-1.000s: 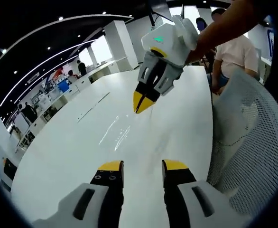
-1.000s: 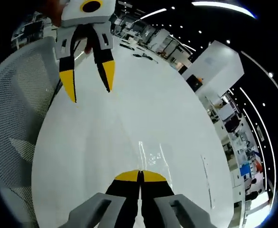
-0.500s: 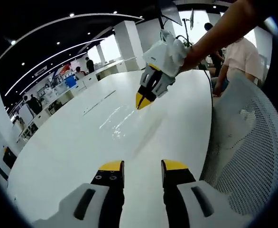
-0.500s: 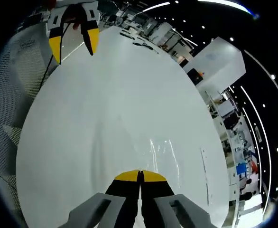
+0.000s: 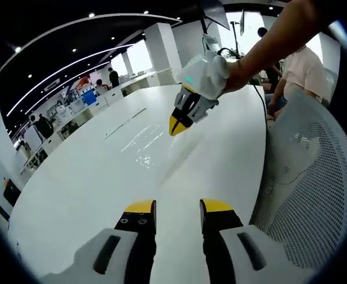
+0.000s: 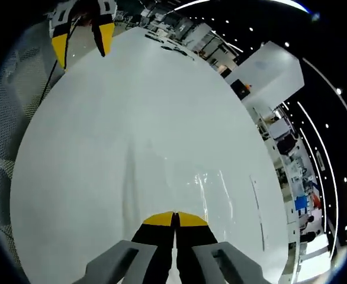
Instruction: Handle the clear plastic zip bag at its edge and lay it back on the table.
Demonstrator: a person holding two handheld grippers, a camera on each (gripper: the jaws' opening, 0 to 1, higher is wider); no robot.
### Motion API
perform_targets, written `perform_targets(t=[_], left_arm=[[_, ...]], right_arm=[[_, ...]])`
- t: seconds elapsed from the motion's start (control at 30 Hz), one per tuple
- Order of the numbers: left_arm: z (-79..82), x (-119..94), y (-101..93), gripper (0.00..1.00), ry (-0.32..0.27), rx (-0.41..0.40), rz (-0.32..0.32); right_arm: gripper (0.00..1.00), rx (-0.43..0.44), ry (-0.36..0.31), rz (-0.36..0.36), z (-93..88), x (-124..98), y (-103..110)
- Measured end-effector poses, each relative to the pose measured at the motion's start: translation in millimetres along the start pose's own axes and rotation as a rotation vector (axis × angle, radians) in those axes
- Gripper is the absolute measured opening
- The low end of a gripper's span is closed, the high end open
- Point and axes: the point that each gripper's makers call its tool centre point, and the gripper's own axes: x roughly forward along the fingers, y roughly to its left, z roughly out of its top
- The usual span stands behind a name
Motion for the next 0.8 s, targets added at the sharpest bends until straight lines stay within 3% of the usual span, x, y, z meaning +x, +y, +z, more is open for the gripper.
perform_targets(t=[0.07, 0.17, 0.23, 0.3, 0.8], left_arm=[[1.2, 1.1, 0.8, 0.27, -0.001, -0.002, 0.001], [2.4, 2.6, 0.5, 0.27, -0.004, -0.013, 0.0], [2.6, 3.2, -0.8, 0.27, -0.007, -0.024, -0.002], [0.0, 5.1, -3.9, 0.27, -0.003, -0.028, -0.007], [-4.2, 4.5, -4.3, 0.28, 0.005, -0.026, -0.013]], right_arm=[[0.0, -0.003, 0.0, -0.003, -1.9, -0.7, -0.7], [0.0, 0.12, -0.016, 0.05, -2.9, -1.4, 8.9], [0.0, 0.119, -0.028, 0.034, -2.9, -3.9, 6.7], [0.02, 0.174, -0.038, 0.06, -2.9, -0.6, 11.7], [0.19, 0.281, -0.077, 0.112, 2.4, -1.0, 22.1]])
